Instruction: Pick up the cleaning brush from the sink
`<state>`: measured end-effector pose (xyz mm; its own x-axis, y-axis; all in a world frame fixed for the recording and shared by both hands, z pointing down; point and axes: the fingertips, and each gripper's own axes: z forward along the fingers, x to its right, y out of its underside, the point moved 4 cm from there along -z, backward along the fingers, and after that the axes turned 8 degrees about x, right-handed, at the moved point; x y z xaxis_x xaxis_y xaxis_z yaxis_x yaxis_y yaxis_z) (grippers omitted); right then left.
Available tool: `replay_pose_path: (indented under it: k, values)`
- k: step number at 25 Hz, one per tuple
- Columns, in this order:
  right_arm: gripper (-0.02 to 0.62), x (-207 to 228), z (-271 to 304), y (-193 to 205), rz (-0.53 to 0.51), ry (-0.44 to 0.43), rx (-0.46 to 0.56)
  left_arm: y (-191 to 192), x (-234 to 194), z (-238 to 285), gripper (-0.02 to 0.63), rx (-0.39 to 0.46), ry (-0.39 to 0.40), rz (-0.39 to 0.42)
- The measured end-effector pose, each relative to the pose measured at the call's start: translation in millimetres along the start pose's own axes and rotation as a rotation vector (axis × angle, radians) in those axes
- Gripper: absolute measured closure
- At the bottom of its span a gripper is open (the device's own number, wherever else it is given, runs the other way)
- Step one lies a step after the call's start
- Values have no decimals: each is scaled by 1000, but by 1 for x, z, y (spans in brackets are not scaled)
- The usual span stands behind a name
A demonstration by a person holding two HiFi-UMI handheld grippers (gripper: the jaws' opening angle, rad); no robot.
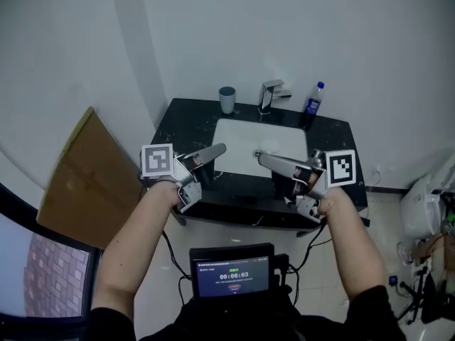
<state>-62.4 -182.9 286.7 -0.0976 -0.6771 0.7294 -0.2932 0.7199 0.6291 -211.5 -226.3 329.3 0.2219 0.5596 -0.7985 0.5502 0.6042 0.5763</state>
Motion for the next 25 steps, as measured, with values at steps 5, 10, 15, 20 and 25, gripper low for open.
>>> replay_pose_path:
  k: [5, 10, 15, 20, 25]
  values:
    - [595, 70, 29, -56, -72, 176, 8, -73, -55, 5, 591, 45, -158, 113]
    - [562, 147, 47, -100, -181, 434, 38, -122, -141, 25, 591, -30, -287, 133]
    - [507, 241, 32, -112, -284, 866, -92, -143, -219, 23, 591, -141, -462, 210]
    - [423, 321, 0, -95, -241, 1098, -210, -129, -263, 36, 591, -279, -604, 352]
    - [423, 386, -59, -61, -165, 1304, -449, -107, -283, 58, 589, -357, -664, 400]
